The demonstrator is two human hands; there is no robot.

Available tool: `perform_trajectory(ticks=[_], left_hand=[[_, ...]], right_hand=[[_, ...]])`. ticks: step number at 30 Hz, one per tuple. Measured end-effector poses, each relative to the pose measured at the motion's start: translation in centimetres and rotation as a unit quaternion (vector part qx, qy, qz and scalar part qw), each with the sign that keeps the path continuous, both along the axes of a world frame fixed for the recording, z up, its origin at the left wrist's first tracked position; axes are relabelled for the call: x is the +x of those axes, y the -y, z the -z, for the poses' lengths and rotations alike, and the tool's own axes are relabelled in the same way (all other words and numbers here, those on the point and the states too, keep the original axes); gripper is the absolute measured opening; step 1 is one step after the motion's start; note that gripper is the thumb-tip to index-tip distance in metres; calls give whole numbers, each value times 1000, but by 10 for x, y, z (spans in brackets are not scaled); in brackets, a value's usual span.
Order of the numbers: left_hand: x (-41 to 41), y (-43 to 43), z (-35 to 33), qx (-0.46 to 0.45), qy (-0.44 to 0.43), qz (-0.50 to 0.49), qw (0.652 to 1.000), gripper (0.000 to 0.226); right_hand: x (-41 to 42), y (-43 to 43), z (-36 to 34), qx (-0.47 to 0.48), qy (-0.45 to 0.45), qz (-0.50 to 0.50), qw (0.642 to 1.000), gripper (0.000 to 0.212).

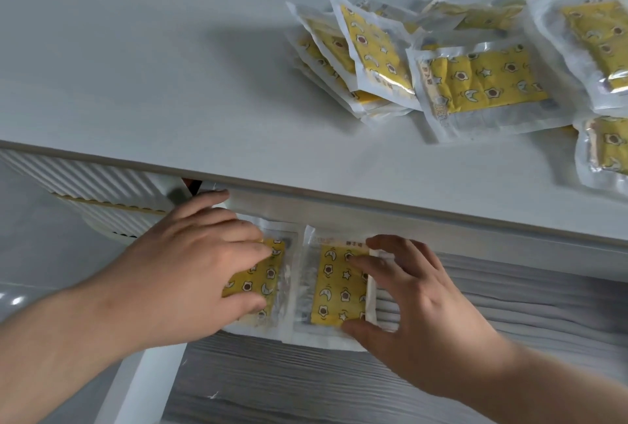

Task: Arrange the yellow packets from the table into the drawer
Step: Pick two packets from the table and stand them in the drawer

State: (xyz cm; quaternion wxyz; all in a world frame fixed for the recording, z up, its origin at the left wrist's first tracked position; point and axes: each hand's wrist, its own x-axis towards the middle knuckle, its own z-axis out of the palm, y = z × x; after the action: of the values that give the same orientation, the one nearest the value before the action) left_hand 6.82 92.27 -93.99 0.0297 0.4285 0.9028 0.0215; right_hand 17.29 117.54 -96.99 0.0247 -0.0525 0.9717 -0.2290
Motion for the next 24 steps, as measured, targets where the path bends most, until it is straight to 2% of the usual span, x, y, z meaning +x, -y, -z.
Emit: perform_trajectory(ticks=[4,8,11,14,16,17,20,24], left_hand=[[1,6,-19,101,101,-16,990,57],[17,15,-51,143,223,-112,958,54],[31,19,-83,127,297,-178,930,45],[43,28,-123,142,378,-279,871,23],[51,36,-159,189,408,-347,823,21],[56,40,-179,200,412,-368,809,21],[74,45,-246,198,392,-399,805,25],[90,52,-330,145,386,-395,821,35]], right_hand=[[1,-1,-14,-33,26,-1,999,51],[5,2,-47,-98,169,13,981,29],[10,13,-83,-121,251,57,959,24],[12,22,-131,-168,295,136,931,23],[14,30,-171,-194,302,179,916,22],[17,34,-193,-206,302,206,908,22],[26,44,-272,-202,280,231,910,22],[28,46,-373,-115,262,151,946,26]])
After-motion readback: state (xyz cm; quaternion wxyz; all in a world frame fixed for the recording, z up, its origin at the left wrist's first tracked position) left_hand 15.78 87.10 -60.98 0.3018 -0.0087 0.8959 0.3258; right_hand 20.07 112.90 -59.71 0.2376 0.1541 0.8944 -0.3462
